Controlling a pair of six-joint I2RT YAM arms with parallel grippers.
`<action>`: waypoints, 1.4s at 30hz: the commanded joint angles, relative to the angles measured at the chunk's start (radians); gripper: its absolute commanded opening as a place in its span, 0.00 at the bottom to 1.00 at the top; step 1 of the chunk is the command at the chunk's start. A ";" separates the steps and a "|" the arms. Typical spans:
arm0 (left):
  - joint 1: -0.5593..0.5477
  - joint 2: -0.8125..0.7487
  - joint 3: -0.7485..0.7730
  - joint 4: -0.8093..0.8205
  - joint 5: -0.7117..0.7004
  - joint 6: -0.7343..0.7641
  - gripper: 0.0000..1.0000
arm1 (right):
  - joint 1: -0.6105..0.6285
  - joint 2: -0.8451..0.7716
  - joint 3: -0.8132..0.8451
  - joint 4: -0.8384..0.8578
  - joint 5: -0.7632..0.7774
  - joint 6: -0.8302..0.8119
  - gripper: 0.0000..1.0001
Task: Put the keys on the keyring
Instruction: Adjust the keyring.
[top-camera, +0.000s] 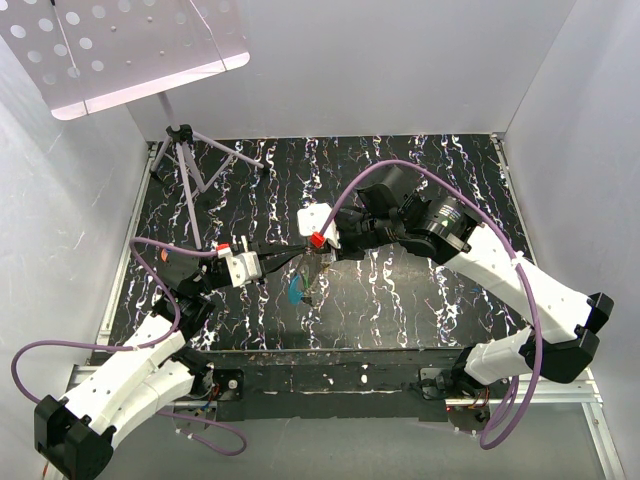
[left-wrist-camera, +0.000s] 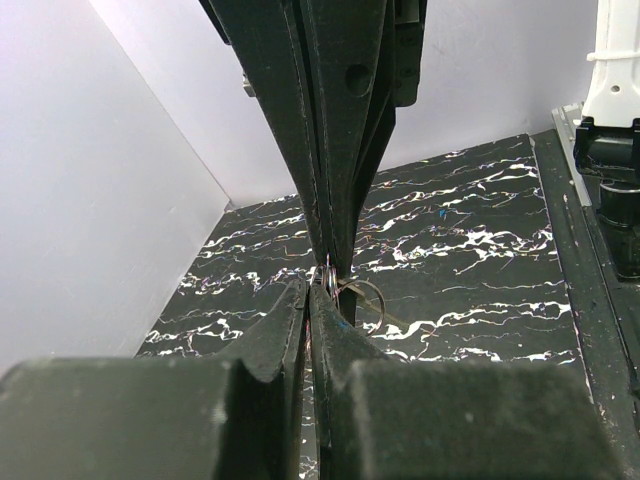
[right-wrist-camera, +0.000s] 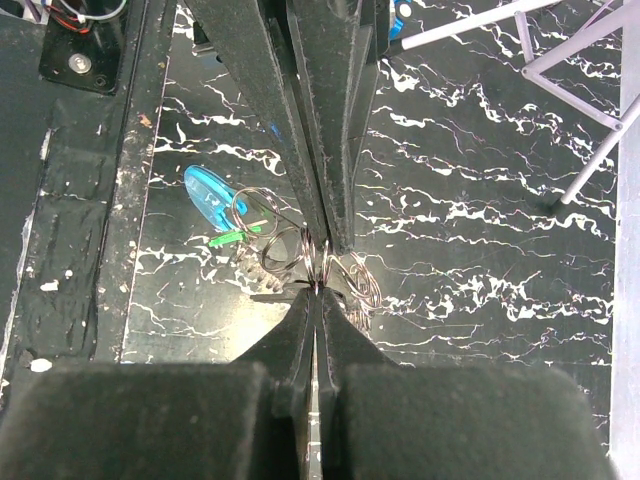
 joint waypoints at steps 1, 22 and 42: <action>-0.004 -0.011 0.004 0.038 -0.021 0.002 0.00 | 0.009 -0.015 0.043 0.037 0.012 -0.002 0.01; -0.004 -0.020 0.004 0.021 -0.054 0.014 0.00 | 0.014 -0.021 0.043 0.056 0.085 -0.023 0.01; -0.004 -0.019 0.006 0.010 -0.070 0.019 0.00 | 0.015 -0.021 0.052 0.032 0.045 -0.026 0.01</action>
